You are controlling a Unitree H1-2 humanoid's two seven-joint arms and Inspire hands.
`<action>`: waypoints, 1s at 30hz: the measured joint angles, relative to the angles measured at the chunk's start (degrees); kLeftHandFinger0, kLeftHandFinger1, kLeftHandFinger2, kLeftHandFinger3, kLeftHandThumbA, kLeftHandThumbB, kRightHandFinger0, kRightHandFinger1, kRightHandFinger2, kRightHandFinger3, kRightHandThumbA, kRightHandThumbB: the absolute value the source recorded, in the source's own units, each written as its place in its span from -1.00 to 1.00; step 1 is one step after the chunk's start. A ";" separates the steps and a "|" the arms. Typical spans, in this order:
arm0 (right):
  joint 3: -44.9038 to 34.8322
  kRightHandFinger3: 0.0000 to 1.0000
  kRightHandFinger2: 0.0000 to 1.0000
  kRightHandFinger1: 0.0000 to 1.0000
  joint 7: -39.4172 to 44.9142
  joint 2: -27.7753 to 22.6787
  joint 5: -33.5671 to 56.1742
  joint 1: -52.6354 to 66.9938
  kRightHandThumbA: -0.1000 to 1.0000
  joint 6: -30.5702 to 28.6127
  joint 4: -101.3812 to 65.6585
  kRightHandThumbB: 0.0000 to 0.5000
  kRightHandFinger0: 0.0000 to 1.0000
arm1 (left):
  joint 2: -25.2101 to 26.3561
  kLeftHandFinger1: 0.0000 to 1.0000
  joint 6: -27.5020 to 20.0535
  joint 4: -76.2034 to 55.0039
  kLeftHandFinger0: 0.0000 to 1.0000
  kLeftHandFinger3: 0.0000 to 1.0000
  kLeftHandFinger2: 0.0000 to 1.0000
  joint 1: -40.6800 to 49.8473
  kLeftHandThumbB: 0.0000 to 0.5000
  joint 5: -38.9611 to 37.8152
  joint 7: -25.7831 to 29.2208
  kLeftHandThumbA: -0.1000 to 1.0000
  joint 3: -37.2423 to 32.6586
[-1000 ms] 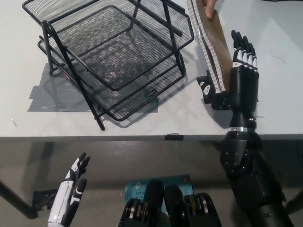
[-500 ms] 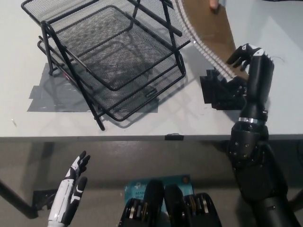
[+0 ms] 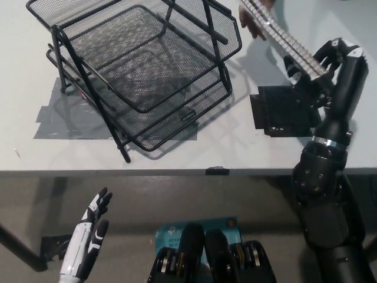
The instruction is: A person hands a notebook to the robot and the robot grabs it with its right hand and places it in the file tray kept in the centre of the desk infront of it.
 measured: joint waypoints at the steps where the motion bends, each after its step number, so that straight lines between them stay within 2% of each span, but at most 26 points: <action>1: -0.78 -1.00 -1.00 -1.00 -0.26 0.17 0.23 0.00 0.77 0.00 -1.26 -1.00 -1.00 | 0.00 1.00 0.00 0.00 1.00 1.00 1.00 -0.01 0.62 0.00 0.00 1.00 0.00; 8: -4.73 -1.00 -1.00 -1.00 -0.80 0.65 2.11 -0.04 0.87 0.24 -10.14 -0.74 -1.00 | 0.00 1.00 0.00 0.04 1.00 1.00 1.00 -0.02 0.70 -0.04 0.00 1.00 0.02; 9: -5.12 -1.00 -1.00 -1.00 -0.80 0.63 2.24 -0.04 0.88 0.31 -11.78 -0.80 -1.00 | 0.00 1.00 0.00 0.04 1.00 1.00 1.00 -0.02 0.68 -0.04 0.00 1.00 0.02; 10: -5.50 -1.00 -1.00 -1.00 -0.80 0.62 2.33 -0.08 0.88 0.38 -13.90 -0.74 -1.00 | 0.01 1.00 0.00 0.04 1.00 1.00 1.00 -0.02 0.68 -0.03 0.00 1.00 0.02; 12: -5.64 -1.00 -1.00 -1.00 -0.76 0.51 2.28 -0.22 0.97 0.41 -16.49 -0.79 -1.00 | 0.01 1.00 0.00 0.05 1.00 1.00 1.00 -0.02 0.70 -0.03 0.00 1.00 0.03; 14: -5.63 -1.00 -1.00 -1.00 -0.72 0.40 2.01 -0.41 0.98 0.47 -18.64 -0.68 -1.00 | 0.00 1.00 0.00 0.08 1.00 1.00 1.00 -0.04 0.70 -0.05 0.00 1.00 0.03; 17: -5.34 -1.00 -1.00 -1.00 -0.49 0.33 1.02 -1.12 1.00 0.78 -22.77 -0.82 -1.00 | 0.00 1.00 0.00 0.13 1.00 1.00 1.00 -0.04 0.70 -0.08 0.00 1.00 0.03; 18: -4.98 -1.00 -1.00 -1.00 -0.33 0.33 0.61 -1.39 0.98 0.91 -23.89 -0.98 -1.00 | 0.00 1.00 0.00 0.16 1.00 1.00 1.00 -0.04 0.73 -0.11 0.00 1.00 0.03; 19: -4.40 -1.00 -1.00 -1.00 -0.05 0.31 -0.17 -1.61 0.94 1.05 -24.87 -1.00 -1.00 | -0.01 1.00 0.00 0.18 1.00 1.00 1.00 -0.04 0.74 -0.15 0.00 1.00 0.02; 20: -3.73 -1.00 -1.00 -1.00 0.27 0.27 -0.89 -1.69 0.94 1.17 -25.49 -1.00 -1.00 | 0.00 1.00 -0.01 0.19 1.00 1.00 1.00 -0.03 0.74 -0.18 0.00 1.00 0.02; 22: -1.34 -1.00 -1.00 -1.00 0.78 -0.13 -3.09 -1.71 0.75 1.17 -25.84 -1.00 -1.00 | 0.00 1.00 -0.01 0.21 1.00 1.00 1.00 -0.05 0.71 -0.24 0.00 1.00 0.02; 24: 0.30 -1.00 -1.00 -1.00 1.12 -0.48 -4.44 -1.70 0.74 1.09 -25.55 -1.00 -1.00 | 0.00 1.00 0.00 0.20 1.00 1.00 1.00 -0.07 0.71 -0.25 -0.01 1.00 0.01; 25: 2.39 -0.89 -1.00 -1.00 1.61 -1.16 -5.95 -1.66 0.71 0.85 -24.83 -1.00 -1.00 | 0.01 1.00 0.00 0.20 1.00 1.00 1.00 -0.06 0.72 -0.26 -0.01 1.00 0.00; 26: 3.12 -0.97 -1.00 -1.00 1.79 -1.32 -6.49 -1.64 0.57 0.78 -24.56 -1.00 -1.00 | 0.00 1.00 0.00 0.20 1.00 1.00 1.00 -0.07 0.70 -0.26 -0.02 1.00 0.00; 28: 6.92 -0.98 -1.00 -1.00 2.14 -2.66 -9.38 -1.56 0.54 -0.07 -22.36 -1.00 -1.00 | 0.01 1.00 0.00 0.20 1.00 1.00 1.00 -0.02 0.67 -0.28 -0.03 1.00 -0.03; 29: 7.81 -0.89 -1.00 -1.00 2.18 -2.98 -10.14 -1.50 0.50 -0.20 -21.77 -1.00 -1.00 | 0.00 1.00 0.00 0.20 1.00 1.00 1.00 -0.02 0.67 -0.28 -0.03 1.00 -0.04; 30: 8.93 -0.87 -1.00 -1.00 2.23 -3.30 -11.27 -1.39 0.45 -0.37 -20.97 -1.00 -1.00 | 0.00 1.00 0.00 0.19 1.00 1.00 1.00 -0.01 0.68 -0.29 -0.03 1.00 -0.05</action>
